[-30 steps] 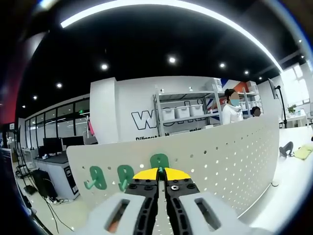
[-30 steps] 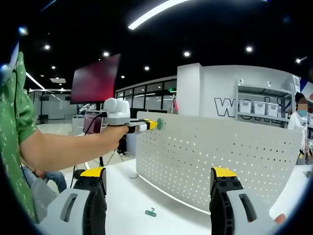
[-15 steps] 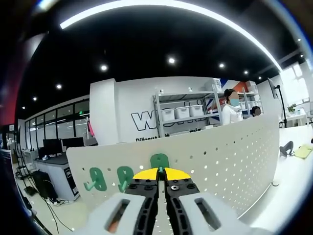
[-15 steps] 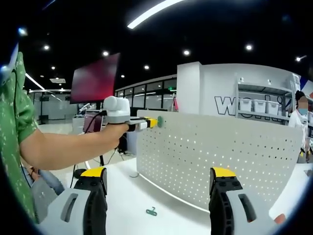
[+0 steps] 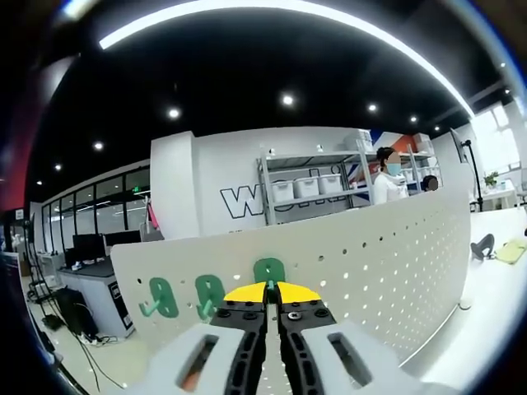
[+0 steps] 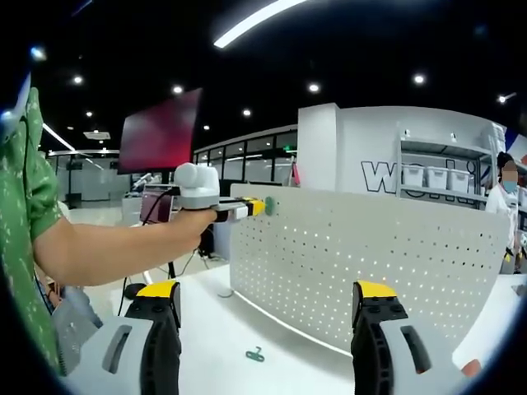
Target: Insert the hook assembly into the mounting plate slot until the hook locks in place.
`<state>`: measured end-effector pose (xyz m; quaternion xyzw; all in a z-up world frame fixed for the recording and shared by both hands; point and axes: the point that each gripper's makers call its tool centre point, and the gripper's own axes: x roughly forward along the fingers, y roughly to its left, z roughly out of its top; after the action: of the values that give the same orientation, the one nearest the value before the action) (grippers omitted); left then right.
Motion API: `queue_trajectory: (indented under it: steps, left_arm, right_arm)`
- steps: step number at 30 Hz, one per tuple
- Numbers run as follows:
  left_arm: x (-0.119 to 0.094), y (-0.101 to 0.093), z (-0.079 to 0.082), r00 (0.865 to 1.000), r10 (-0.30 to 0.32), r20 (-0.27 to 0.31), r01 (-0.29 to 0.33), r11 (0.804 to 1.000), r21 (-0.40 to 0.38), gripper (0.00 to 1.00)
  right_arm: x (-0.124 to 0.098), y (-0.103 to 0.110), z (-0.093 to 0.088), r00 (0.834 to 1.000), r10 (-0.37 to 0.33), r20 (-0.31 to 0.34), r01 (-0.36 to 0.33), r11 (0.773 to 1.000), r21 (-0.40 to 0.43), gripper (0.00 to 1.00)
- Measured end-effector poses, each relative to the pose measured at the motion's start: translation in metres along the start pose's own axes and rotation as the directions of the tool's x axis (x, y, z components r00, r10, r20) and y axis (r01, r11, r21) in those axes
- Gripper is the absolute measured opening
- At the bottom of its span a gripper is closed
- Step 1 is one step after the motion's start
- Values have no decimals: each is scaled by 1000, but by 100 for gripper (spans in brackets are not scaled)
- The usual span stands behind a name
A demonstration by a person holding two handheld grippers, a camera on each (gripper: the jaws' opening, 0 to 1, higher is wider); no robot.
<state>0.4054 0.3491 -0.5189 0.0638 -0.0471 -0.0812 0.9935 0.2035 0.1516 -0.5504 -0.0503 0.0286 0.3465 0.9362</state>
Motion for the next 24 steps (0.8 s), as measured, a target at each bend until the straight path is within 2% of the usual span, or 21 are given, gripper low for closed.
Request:
queue_trajectory:
  steps: [5,24]
  left_arm:
    - [2,4,-6,1000,5,-14,-5,1000,-7,3]
    - [2,-1,-5,1000,20,-16,-20,999,-47,3]
  right_arm:
    - [0,0,0,1000,1,-2,-1,1000,0,88]
    - [1,3,-7,1000,11,-23,-11,1000,2,87]
